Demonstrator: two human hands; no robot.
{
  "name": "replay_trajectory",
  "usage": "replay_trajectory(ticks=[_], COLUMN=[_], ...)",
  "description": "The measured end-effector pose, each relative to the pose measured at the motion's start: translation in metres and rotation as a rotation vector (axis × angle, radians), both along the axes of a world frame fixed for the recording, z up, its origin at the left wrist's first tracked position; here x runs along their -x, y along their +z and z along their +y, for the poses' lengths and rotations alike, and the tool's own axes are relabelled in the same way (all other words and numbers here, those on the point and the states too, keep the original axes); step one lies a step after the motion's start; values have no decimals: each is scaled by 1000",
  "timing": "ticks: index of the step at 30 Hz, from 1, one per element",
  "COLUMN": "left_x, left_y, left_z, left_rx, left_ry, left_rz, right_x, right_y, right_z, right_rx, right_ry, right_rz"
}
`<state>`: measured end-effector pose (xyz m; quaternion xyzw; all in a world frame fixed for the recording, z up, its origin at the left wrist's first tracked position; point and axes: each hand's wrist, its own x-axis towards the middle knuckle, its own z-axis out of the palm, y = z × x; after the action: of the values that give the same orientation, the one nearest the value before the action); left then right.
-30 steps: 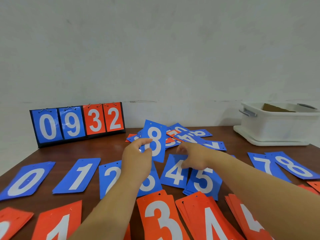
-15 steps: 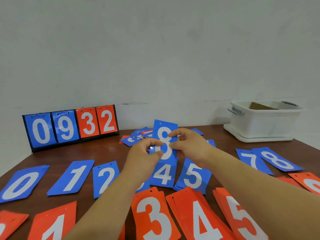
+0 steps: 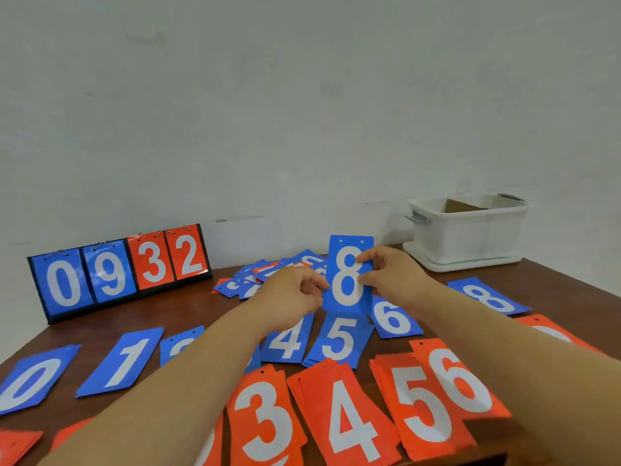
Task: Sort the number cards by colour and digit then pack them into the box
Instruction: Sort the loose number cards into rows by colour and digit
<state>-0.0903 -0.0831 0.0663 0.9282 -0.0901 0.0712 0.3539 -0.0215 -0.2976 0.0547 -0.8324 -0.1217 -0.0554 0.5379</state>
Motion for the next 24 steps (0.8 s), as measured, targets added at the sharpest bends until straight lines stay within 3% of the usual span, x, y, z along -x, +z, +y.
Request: replay_trajectory(ticks=[10, 17, 21, 24], left_x=[-24, -71, -94, -107], left_y=[-10, -33, -43, -44], left_z=[-47, -93, -85, -63], left_rx=[-29, -169, -272, -332], left_ry=[-6, -6, 64, 146], left_rz=[1, 24, 37, 7], right_x=[-18, -47, -69, -78], right_y=[-6, -20, -36, -37], right_z=[-110, -215, -228, -206], right_rx=[216, 429, 684, 707], right_ry=[-191, -364, -381, -392], right_rz=[28, 76, 130, 112])
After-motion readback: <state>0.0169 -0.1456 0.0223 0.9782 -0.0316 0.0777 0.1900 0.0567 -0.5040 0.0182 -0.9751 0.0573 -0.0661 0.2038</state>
